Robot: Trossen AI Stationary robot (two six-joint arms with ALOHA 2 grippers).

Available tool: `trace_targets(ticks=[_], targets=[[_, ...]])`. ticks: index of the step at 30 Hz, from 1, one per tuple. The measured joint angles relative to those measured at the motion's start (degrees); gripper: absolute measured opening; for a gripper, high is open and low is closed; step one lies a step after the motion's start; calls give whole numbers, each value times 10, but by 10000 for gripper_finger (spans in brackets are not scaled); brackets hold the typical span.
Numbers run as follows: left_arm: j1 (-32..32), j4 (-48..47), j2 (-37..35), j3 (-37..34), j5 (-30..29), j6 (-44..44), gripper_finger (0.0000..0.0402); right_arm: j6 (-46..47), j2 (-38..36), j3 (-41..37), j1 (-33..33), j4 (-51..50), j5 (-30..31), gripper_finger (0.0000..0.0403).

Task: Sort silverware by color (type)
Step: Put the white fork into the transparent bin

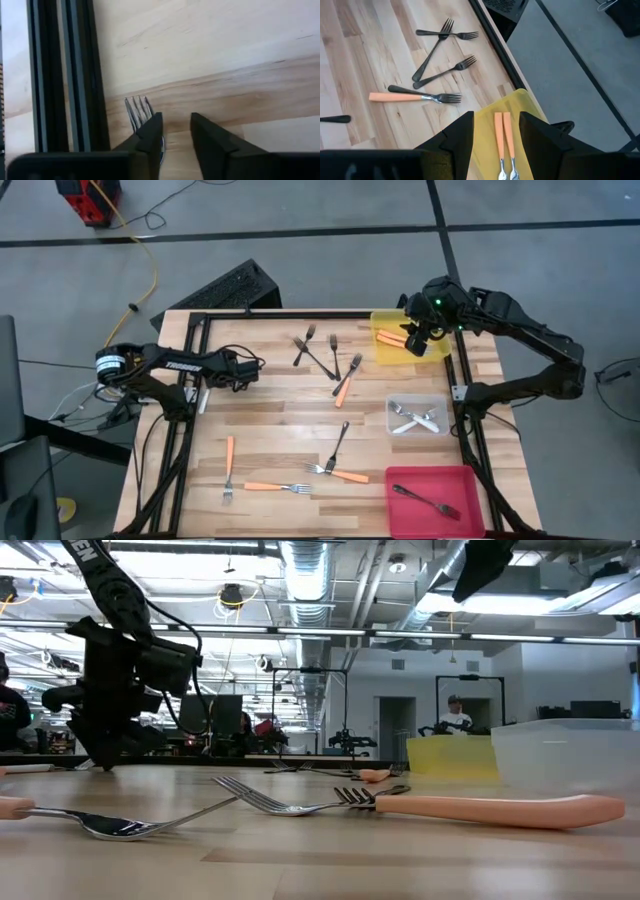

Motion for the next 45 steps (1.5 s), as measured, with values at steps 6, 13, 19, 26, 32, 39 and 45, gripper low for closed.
trace_targets(ticks=[6,13,19,26,32,39,45], targets=[[-23,46,2,16,-9,17,34,4,0,0,1,0,0,184],[-49,47,1,43,-46,80,62,7,0,0,1,-4,0,184],[-49,42,1,29,-48,44,143,8,0,0,1,-5,-1,184],[-49,51,1,9,-49,40,244,8,0,0,1,-5,-1,184],[-49,21,0,7,-62,2,273,8,0,0,1,-5,-1,184],[-49,-72,0,7,-81,-80,271,8,0,0,1,-5,-1,184],[-70,-34,-1,-23,-55,-126,270,9,0,0,1,-5,-1,184]])
